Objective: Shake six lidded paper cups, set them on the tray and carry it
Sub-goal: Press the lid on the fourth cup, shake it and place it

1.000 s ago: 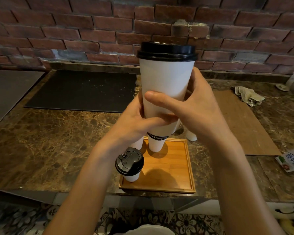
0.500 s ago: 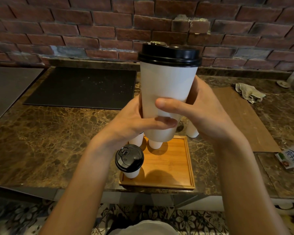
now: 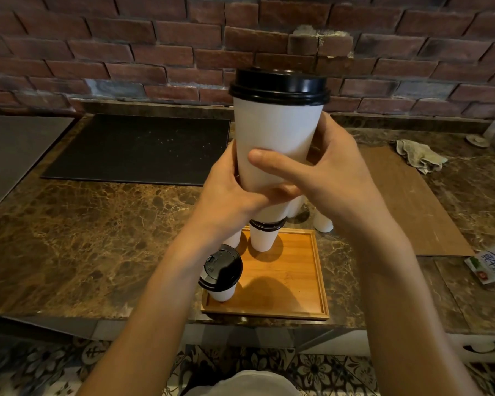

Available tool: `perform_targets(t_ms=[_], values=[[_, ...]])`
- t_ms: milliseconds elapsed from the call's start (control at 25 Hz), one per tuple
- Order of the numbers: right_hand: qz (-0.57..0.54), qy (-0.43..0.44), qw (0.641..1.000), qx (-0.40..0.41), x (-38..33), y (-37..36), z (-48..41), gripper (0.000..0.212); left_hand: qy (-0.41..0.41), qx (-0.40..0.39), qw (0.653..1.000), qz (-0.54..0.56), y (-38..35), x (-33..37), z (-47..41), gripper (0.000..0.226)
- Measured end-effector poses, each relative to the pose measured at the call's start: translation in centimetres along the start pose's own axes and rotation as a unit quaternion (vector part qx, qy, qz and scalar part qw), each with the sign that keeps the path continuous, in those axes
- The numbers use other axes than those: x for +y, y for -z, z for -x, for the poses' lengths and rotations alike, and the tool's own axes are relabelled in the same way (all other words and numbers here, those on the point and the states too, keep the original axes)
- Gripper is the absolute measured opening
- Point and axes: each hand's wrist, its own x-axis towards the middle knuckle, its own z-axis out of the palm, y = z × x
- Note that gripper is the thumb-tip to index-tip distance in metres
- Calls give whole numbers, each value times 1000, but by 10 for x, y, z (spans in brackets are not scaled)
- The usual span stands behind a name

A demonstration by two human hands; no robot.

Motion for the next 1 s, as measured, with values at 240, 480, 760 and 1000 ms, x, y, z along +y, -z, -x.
perform_targets(t_ms=[240,480,760,1000], values=[[16,-8,999,51,4,-11,-1,70,-9,40,999,0,-10,-7,-4,74],[-1,11,1000,28,0,-1,-3,70,-13,-4,999,-30,-3,-2,-5,77],[-67,30,996,-43,-1,9,-2,63,-3,-83,996,8,10,10,-1,76],[-101,29,990,-91,3,6,5,64,18,-142,989,43,21,9,5,72]])
